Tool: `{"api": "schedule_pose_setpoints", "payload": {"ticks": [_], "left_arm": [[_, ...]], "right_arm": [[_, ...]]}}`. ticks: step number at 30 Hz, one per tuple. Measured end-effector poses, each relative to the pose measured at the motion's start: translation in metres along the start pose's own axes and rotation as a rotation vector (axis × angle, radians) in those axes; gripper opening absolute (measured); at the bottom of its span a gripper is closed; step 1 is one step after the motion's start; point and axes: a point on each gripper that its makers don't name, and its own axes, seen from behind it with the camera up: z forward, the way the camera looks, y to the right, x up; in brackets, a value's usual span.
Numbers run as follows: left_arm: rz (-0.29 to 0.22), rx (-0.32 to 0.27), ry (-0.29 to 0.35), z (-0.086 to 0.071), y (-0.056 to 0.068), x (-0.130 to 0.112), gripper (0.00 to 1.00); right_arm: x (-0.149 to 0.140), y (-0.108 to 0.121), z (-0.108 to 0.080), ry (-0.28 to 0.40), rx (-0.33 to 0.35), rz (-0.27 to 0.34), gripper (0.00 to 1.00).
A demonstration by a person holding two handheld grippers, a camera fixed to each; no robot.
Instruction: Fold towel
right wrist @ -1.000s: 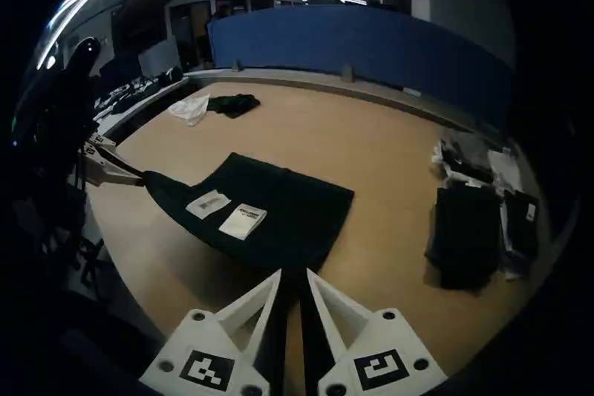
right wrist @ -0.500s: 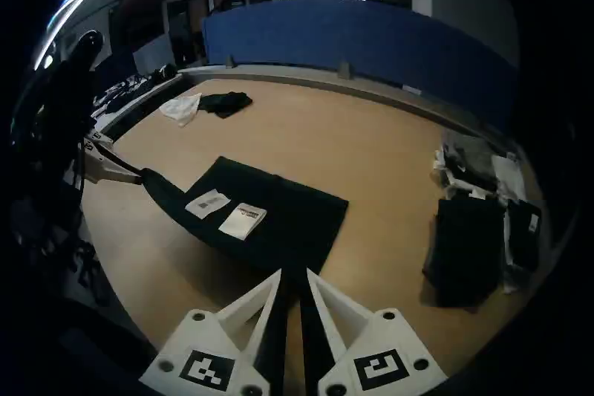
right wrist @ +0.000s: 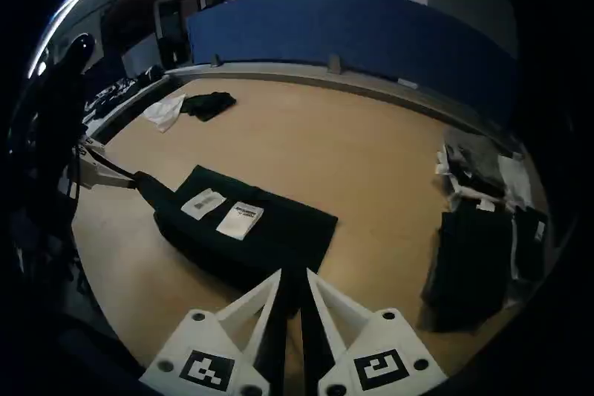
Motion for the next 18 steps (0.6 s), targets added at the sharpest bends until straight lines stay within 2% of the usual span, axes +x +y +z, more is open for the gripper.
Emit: {"api": "schedule_pose_setpoints", "payload": {"ticks": [6, 18], "left_arm": [[0.027, 0.037, -0.007, 0.010, -0.010, 0.011, 0.12], [0.079, 0.084, -0.039, 0.044, -0.026, 0.016, 0.13]], "right_arm": [[0.009, 0.005, 0.018, -0.001, -0.008, -0.004, 0.09], [0.006, 0.016, 0.050, -0.028, -0.013, 0.038, 0.09]]}}
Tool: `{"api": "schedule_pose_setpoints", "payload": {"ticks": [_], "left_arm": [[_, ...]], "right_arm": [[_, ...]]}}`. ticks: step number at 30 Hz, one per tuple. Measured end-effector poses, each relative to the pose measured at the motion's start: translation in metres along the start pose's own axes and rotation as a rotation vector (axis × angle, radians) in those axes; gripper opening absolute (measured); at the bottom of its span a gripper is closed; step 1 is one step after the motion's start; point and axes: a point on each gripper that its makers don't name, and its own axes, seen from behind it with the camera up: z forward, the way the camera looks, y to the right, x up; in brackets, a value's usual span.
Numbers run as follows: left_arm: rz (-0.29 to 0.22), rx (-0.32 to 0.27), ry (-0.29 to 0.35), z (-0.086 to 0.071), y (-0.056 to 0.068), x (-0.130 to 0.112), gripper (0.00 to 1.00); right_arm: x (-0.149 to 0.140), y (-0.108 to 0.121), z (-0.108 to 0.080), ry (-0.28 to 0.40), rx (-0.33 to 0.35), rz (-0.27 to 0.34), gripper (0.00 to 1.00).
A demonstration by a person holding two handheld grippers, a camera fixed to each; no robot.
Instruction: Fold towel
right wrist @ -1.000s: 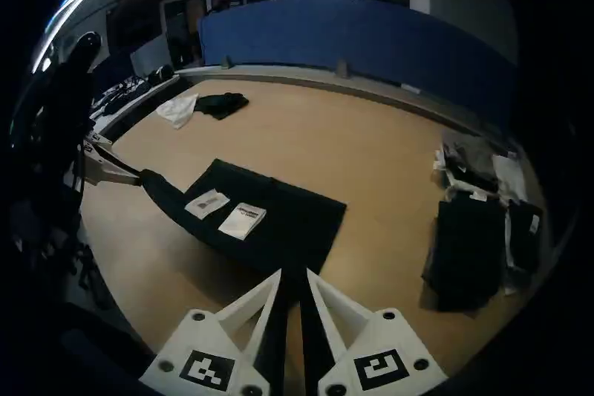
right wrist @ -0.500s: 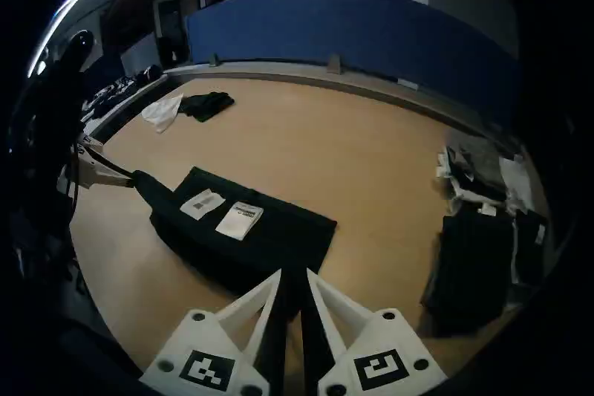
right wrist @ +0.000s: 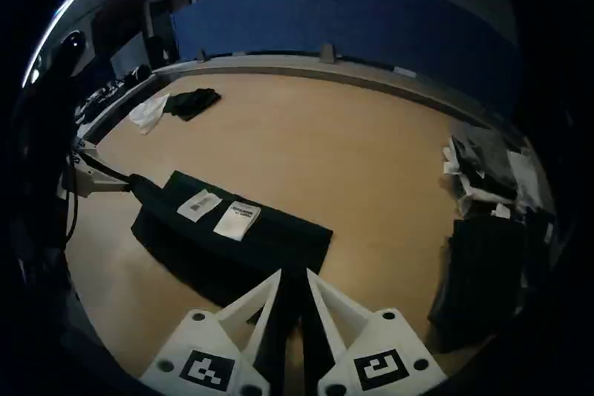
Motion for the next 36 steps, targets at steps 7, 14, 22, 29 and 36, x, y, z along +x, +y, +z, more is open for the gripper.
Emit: {"api": "schedule_pose_setpoints", "payload": {"ticks": [7, 14, 22, 29, 36], "left_arm": [[0.032, 0.007, -0.024, 0.019, -0.003, -0.003, 0.14], [0.071, 0.008, -0.022, 0.030, -0.007, 0.003, 0.15], [0.044, 0.005, -0.031, 0.034, -0.009, 0.002, 0.21], [0.039, 0.019, -0.025, 0.039, -0.014, 0.003, 0.41], [0.015, 0.029, -0.020, 0.040, -0.021, 0.002, 0.54]], "right_arm": [[-0.006, 0.002, 0.012, -0.025, -0.004, 0.007, 0.09], [-0.003, 0.006, 0.020, -0.027, -0.014, 0.012, 0.09], [-0.004, 0.010, 0.030, -0.037, -0.023, 0.004, 0.09], [-0.006, 0.015, 0.036, -0.048, -0.040, -0.011, 0.16], [-0.011, 0.017, 0.041, -0.063, -0.056, -0.041, 0.49]]}}
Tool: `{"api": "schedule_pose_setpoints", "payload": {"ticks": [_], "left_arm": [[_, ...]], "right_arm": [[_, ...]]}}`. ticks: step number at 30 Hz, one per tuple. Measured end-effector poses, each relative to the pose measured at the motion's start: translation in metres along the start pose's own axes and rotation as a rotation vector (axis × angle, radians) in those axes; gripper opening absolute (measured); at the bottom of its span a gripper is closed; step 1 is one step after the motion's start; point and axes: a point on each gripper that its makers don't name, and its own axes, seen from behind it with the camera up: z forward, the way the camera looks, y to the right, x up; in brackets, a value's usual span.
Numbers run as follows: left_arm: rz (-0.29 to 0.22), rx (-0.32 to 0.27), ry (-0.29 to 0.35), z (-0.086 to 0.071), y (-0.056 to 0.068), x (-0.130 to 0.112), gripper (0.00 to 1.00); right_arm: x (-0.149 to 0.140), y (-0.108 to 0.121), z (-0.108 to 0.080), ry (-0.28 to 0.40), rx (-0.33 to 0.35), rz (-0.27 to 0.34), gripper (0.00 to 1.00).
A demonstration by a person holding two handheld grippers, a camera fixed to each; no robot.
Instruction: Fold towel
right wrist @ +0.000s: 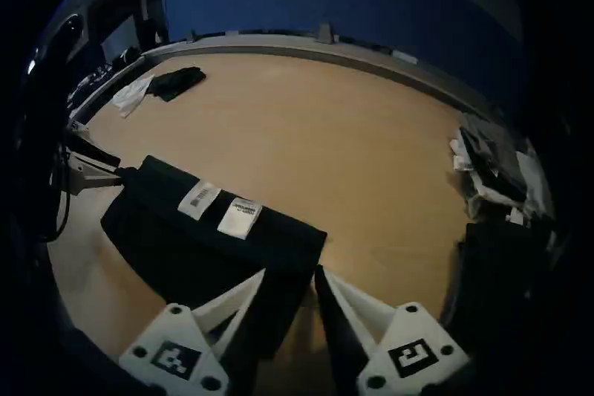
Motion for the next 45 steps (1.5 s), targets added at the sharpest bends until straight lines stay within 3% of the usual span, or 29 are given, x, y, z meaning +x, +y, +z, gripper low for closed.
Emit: {"api": "schedule_pose_setpoints", "payload": {"ticks": [4, 12, 18, 20, 28, 36, 45], "left_arm": [[-0.002, 0.003, 0.004, -0.001, -0.004, -0.001, 0.60], [0.002, 0.022, 0.006, -0.004, -0.014, -0.001, 0.67], [-0.001, 0.039, 0.010, -0.002, -0.020, 0.001, 0.73], [-0.002, 0.047, 0.015, -0.001, -0.023, 0.003, 0.87], [-0.021, 0.084, 0.024, 0.002, -0.037, 0.009, 0.96], [-0.053, 0.122, 0.027, 0.006, -0.052, 0.015, 0.96], [-0.092, 0.139, 0.047, -0.001, -0.062, 0.022, 0.96]], "right_arm": [[-0.001, 0.004, 0.002, 0.000, -0.017, -0.011, 0.60], [0.006, 0.012, 0.010, 0.012, -0.043, -0.020, 0.64], [0.017, 0.015, 0.014, 0.034, -0.064, -0.028, 0.77], [0.022, 0.018, 0.015, 0.045, -0.079, -0.024, 0.82], [0.029, 0.026, 0.017, 0.062, -0.109, 0.001, 1.00], [0.034, 0.032, 0.017, 0.076, -0.134, 0.010, 1.00], [0.039, 0.037, 0.014, 0.091, -0.143, 0.035, 1.00]]}}
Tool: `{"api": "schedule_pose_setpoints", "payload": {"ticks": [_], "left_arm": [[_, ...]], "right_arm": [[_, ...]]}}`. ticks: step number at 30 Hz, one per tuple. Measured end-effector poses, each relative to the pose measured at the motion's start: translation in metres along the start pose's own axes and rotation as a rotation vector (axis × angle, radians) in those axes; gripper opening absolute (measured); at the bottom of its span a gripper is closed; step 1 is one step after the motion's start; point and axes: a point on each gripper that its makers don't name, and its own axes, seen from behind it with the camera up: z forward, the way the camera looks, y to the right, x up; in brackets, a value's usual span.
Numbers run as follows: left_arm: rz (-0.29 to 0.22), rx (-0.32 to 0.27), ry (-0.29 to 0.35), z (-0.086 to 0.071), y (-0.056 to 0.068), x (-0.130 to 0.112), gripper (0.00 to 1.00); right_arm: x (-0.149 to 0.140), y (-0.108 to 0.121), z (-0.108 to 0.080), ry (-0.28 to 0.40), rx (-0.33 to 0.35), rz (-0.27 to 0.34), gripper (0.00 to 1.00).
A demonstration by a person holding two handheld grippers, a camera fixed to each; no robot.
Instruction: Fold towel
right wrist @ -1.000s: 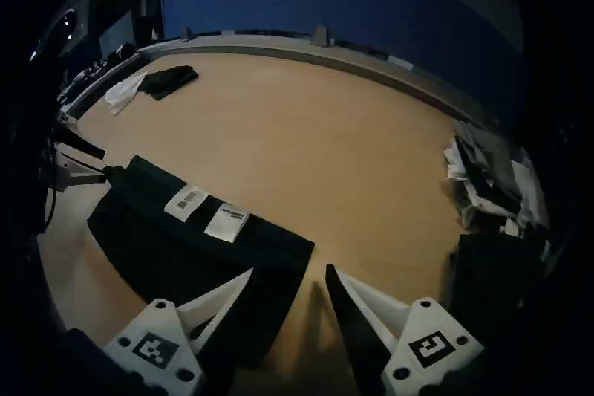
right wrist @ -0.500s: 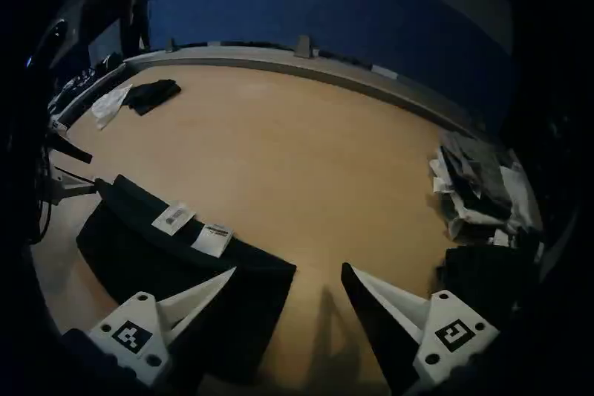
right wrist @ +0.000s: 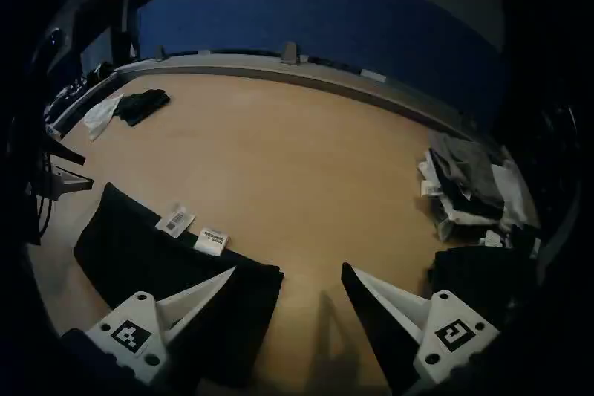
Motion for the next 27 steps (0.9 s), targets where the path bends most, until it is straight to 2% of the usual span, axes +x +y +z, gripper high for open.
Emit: {"api": "schedule_pose_setpoints", "payload": {"ticks": [9, 15, 27], "left_arm": [[-0.028, -0.020, 0.006, -0.018, 0.002, -0.012, 0.96], [-0.059, -0.042, 0.005, -0.033, 0.009, -0.030, 0.96], [-0.091, -0.067, -0.035, -0.071, 0.031, -0.101, 0.97]], "right_arm": [[-0.008, -0.008, -0.016, 0.000, 0.045, 0.001, 1.00], [-0.027, -0.017, -0.032, -0.019, 0.076, 0.001, 1.00], [-0.077, -0.043, -0.065, -0.076, 0.159, -0.029, 1.00]]}}
